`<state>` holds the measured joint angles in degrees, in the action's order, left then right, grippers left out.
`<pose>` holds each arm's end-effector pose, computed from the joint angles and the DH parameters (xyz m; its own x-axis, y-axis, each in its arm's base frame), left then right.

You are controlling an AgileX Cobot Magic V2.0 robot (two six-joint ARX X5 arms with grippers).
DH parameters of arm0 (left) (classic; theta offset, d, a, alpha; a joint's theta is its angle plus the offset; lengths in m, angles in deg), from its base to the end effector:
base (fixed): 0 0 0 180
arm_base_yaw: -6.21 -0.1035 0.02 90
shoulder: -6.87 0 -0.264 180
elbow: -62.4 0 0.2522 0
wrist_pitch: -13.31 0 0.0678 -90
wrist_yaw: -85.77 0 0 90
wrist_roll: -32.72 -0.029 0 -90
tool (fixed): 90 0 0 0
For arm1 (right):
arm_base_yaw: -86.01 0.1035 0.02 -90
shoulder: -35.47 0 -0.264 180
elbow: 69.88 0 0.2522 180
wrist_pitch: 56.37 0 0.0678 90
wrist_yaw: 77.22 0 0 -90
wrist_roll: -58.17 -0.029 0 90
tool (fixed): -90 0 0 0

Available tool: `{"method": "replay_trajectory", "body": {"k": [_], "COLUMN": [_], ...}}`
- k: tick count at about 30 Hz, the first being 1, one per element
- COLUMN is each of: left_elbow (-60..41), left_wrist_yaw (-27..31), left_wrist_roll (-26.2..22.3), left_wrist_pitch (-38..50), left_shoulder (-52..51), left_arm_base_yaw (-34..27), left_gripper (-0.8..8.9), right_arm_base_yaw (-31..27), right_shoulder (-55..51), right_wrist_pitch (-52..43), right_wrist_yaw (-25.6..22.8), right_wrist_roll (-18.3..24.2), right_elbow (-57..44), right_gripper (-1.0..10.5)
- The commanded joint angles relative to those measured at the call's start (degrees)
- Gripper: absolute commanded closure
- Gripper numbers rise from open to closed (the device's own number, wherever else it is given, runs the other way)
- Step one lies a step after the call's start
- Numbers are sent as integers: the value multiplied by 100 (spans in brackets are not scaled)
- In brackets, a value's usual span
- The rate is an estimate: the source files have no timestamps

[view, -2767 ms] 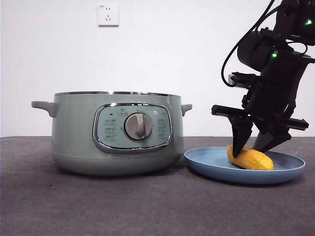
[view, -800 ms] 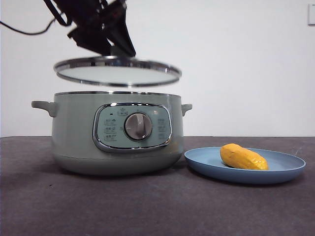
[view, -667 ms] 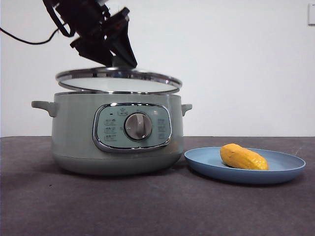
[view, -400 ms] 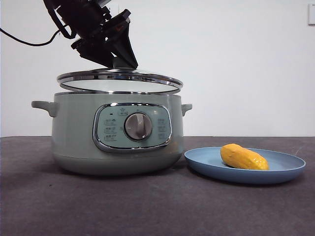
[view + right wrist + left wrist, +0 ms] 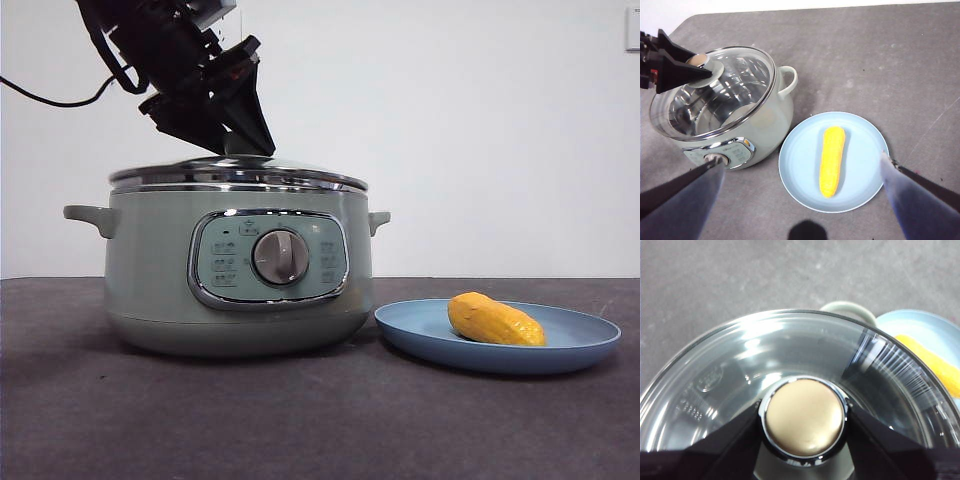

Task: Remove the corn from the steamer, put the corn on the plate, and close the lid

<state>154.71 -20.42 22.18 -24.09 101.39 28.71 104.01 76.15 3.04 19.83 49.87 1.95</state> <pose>0.3355 -0.1477 0.2960 0.5768 -0.5407 -0.6123 0.6642 0.7468 -0.0338 0.1137 0.0407 0.3603 0.7934 0.3869 -0.4699 -0.3402 0.9220 0.1847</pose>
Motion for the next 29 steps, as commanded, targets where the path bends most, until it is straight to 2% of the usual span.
{"method": "replay_trajectory", "body": {"k": [1, 24, 29], "left_elbow": [-109, -138, -138], "left_wrist_yaw": [-48, 116, 407], "left_wrist_roll": [-37, -4, -131], "left_wrist_pitch": [151, 345, 413], "left_shoulder": [-61, 247, 247], "left_arm_base_yaw": [0, 50, 66], "left_gripper": [821, 821, 821], "right_arm_base_yaw": [4, 4, 4], "right_shoulder": [-9, -9, -9], "right_wrist_pitch": [-20, -15, -15], "right_wrist_yaw": [-9, 11, 11], "right_wrist_roll": [42, 42, 44], "right_elbow": [-15, -15, -15], "right_gripper": [393, 393, 393]}}
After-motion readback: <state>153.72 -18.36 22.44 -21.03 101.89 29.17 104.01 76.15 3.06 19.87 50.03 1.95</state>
